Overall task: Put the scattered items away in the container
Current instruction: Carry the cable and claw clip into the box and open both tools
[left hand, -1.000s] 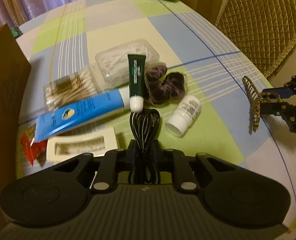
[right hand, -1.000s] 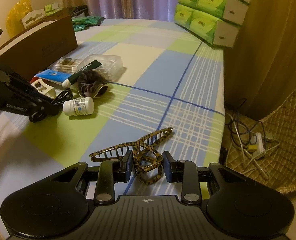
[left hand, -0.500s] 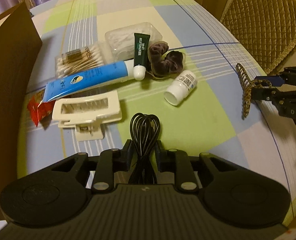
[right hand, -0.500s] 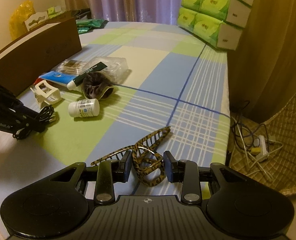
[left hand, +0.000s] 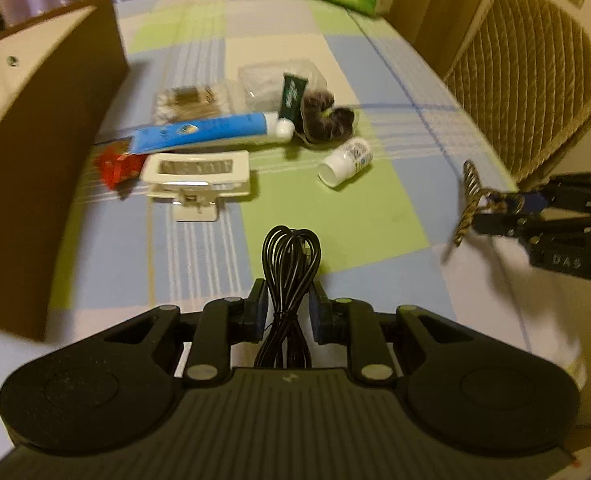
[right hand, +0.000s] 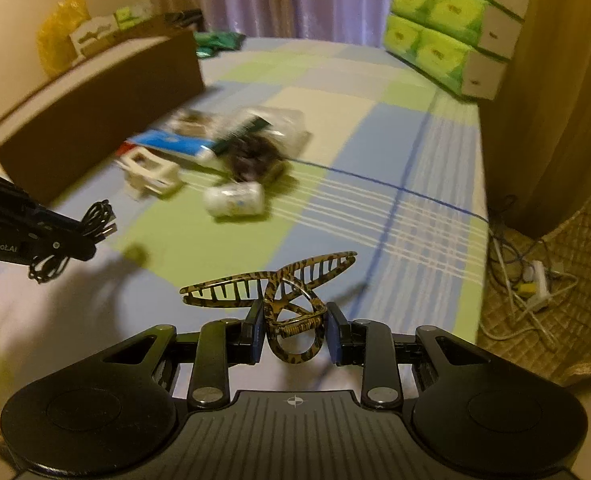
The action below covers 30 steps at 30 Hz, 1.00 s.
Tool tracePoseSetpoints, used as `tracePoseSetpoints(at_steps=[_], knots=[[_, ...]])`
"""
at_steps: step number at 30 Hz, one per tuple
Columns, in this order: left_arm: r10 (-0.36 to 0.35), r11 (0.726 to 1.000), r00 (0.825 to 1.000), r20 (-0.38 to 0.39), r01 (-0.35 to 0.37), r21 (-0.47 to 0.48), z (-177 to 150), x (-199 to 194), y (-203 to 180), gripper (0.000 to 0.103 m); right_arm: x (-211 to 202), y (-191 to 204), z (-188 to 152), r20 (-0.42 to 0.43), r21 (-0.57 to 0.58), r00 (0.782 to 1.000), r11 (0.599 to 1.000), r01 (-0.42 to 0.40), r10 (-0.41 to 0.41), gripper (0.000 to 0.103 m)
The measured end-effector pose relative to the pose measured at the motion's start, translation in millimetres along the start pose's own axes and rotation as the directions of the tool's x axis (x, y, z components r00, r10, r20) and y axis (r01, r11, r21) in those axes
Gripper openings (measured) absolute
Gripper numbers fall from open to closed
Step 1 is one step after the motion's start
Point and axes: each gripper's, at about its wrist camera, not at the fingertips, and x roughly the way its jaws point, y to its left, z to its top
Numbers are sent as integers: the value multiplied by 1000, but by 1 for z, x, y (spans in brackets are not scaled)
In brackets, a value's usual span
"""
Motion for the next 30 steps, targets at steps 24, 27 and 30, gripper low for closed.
tracePoseSetpoints(at_steps=[24,27,30], knots=[[112,992,972,206,-96,-86,50,-145,197,17,10,238,159,181,-171,943,953,-251,281,28],[124,991,973,196,-111,-76,59,-141,225,17,31,267,178,162,-186,949,952,-242,272,28],[124,991,976,179,-114,-64,66,-135,247,17,53,286,191,123,-198,960,954,-225,252,28]])
